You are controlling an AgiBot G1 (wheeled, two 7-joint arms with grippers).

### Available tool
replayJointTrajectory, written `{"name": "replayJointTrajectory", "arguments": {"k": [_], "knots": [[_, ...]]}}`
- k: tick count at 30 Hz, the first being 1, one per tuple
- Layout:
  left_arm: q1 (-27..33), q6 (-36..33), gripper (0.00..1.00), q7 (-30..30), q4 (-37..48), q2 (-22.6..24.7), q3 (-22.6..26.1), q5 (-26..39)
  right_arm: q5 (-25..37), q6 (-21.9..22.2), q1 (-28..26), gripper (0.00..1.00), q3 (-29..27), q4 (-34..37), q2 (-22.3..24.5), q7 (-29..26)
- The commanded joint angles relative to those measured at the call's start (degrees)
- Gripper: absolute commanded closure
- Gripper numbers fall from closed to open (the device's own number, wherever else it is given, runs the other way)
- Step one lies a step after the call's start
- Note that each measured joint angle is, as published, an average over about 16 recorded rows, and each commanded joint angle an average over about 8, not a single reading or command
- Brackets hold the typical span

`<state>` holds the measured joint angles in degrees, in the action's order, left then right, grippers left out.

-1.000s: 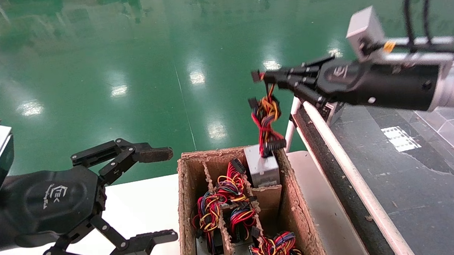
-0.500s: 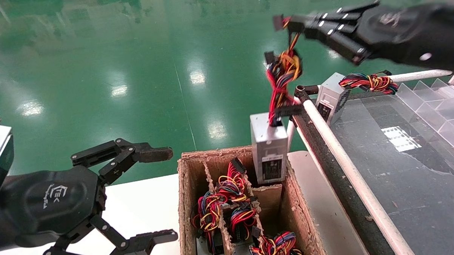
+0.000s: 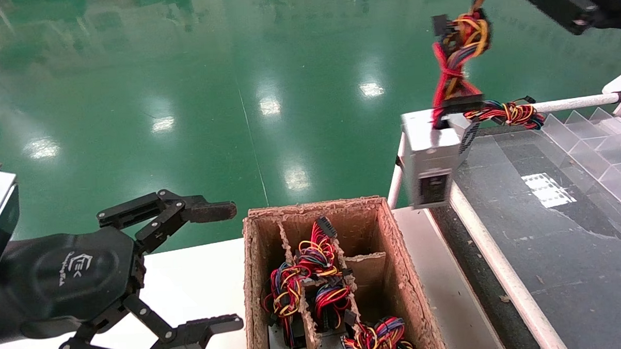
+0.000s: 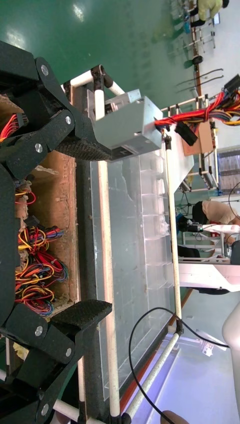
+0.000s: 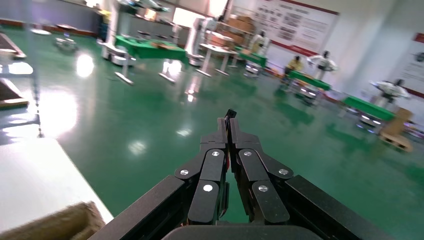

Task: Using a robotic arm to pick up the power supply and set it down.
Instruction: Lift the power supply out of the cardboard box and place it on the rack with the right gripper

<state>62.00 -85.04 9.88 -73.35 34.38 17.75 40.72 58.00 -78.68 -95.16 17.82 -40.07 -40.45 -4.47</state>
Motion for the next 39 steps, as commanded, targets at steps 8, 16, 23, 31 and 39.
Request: {"name": "replayJointTrajectory", "arguments": {"k": [8,16,23,31,39], "knots": [[0.0,0.0,0.0,0.0,0.0,0.0,0.0,0.0,-0.4,3.2,2.8,1.0,-1.8,0.9,4.5,0.2],[0.0,0.0,0.0,0.0,0.0,0.0,0.0,0.0,-0.1,4.5,4.5,1.0,-2.5,6.6,6.1,3.4],[0.0,0.0,0.0,0.0,0.0,0.0,0.1,0.0,0.5,4.9,4.8,1.0,-2.5,12.7,5.4,7.4],[0.0,0.0,0.0,0.0,0.0,0.0,0.1,-0.1,2.2,5.2,2.4,1.0,-1.5,19.6,2.8,11.5],[0.0,0.0,0.0,0.0,0.0,0.0,0.1,-0.1,4.2,7.2,-1.6,1.0,-0.4,26.5,-0.9,15.1]]}}
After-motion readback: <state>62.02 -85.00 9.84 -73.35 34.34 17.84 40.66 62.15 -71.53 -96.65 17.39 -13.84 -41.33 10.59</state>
